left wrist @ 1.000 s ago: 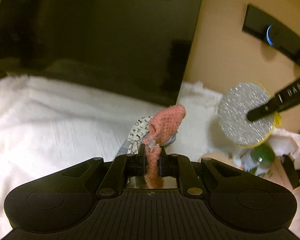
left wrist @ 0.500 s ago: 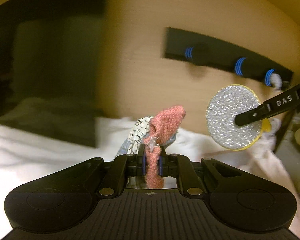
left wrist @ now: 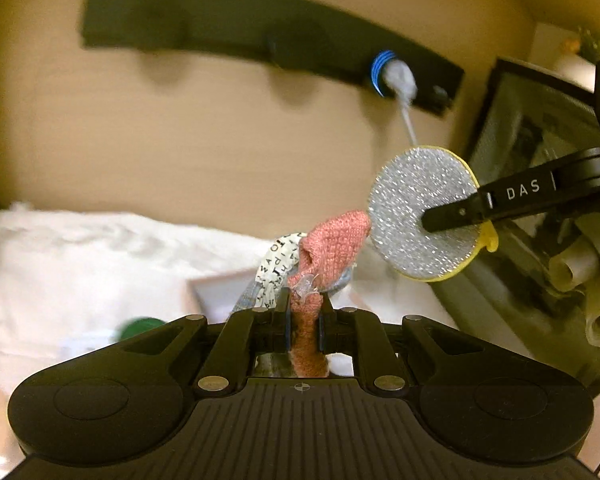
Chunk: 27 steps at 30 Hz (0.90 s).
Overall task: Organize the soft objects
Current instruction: 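Lift the pink sock with the left gripper while the right gripper grasps the glitter pad, then lower the sock and glitter pad into the pink box and open both grippers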
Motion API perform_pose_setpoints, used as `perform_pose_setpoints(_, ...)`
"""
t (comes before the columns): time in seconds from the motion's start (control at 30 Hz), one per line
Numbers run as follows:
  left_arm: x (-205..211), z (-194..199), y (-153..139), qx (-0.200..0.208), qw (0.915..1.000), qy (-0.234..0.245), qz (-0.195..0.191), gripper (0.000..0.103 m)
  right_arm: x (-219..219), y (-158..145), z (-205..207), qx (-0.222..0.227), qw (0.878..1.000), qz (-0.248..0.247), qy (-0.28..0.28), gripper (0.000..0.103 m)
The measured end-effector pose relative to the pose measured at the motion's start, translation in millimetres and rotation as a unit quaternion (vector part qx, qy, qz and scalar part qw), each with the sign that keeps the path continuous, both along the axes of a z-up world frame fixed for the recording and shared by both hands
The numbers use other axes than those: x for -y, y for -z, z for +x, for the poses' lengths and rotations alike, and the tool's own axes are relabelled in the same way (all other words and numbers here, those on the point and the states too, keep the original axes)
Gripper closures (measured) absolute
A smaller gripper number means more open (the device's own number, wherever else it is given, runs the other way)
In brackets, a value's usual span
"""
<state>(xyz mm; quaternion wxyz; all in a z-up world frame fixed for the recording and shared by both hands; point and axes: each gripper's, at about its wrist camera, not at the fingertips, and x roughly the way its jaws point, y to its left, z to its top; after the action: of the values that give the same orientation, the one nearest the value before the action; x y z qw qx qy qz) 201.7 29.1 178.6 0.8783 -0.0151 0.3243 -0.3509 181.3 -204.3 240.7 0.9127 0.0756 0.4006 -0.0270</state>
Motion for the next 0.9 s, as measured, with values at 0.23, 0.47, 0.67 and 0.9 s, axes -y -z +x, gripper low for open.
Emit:
perform_pose_setpoints(0.23, 37.3, 16.9, 26.6, -0.033, 0.9988, 0.037, 0.003, 0.089, 14.6, 20.8, -6.6, -0.024, 0.999, -0.004, 0.03, 0.089)
perform_pose_setpoints(0.47, 77.7, 54.6, 73.9, -0.033, 0.9943, 0.01, 0.101, 0.086, 3.8, 50.7, 10.8, -0.063, 0.997, -0.017, 0.03, 0.089)
perform_pose_setpoints(0.67, 97.6, 58.5, 111.5, -0.014, 0.9863, 0.032, 0.161, 0.077, 7.5, 69.5, 21.6, -0.093, 0.995, -0.023, 0.038, 0.089)
perform_pose_setpoints(0.9, 66.2, 63.5, 92.4, -0.035, 0.9946, 0.051, 0.084, 0.077, 13.4, 71.6, 22.7, -0.094, 0.994, -0.034, 0.047, 0.089)
